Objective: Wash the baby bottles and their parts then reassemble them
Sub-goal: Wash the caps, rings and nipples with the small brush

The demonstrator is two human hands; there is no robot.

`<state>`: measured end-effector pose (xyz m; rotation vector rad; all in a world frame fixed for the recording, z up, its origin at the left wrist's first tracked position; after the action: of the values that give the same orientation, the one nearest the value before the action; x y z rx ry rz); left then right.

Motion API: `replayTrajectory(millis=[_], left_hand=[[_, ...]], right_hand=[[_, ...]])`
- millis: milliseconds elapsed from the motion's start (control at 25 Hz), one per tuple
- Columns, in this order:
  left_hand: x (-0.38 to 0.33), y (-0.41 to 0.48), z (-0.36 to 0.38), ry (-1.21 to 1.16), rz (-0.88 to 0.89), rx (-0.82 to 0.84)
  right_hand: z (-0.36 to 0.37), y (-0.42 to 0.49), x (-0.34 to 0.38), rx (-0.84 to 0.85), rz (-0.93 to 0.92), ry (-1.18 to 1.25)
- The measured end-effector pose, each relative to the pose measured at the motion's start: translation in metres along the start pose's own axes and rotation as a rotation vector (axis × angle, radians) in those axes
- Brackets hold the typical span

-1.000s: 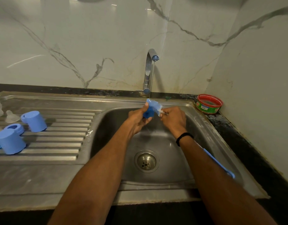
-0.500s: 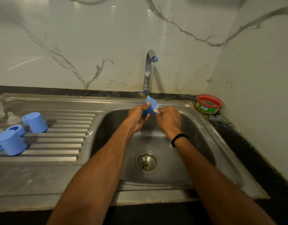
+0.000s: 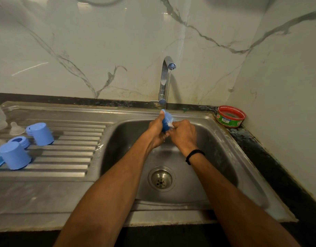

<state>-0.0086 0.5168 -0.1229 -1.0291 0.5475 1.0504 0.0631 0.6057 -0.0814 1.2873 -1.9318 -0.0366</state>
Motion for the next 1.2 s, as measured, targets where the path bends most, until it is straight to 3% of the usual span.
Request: replayTrajectory(millis=[120,360,440,760,880,1200], left_hand=[[-0.006,0.006,-0.003,-0.041,0.007,0.001],[-0.001,0.011,-0.004,0.018,0.104,-0.151],[-0.005,0.016,-0.009,-0.061,0.131,-0.205],[0.002,0.016,-0.005,0.085,0.143,-0.122],[0.002,0.023,-0.011,0.073,0.156,-0.173],[-0.002,0.013,-0.003,0.003,0.056,-0.086]], right_hand=[[-0.003,0.002,-0.001,-0.015,0.010,-0.008],[0.002,0.003,-0.002,-0.016,-0.014,-0.030],[0.003,0.003,-0.004,-0.007,-0.014,-0.038],[0.003,0.003,-0.005,-0.011,-0.018,-0.056],[0.003,0.002,-0.002,0.009,-0.020,-0.066],[-0.001,0.001,-0.003,-0.028,0.003,-0.080]])
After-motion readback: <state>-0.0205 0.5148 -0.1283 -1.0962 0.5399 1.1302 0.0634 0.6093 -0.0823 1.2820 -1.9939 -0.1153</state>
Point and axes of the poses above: each hand's wrist, its own y-axis towards the middle knuckle, its own z-axis out of the palm, x = y × z, the point moved 4 cm from there along y, towards the middle knuckle, and after that the axes turned 11 degrees about -x, right-handed, at the moved point
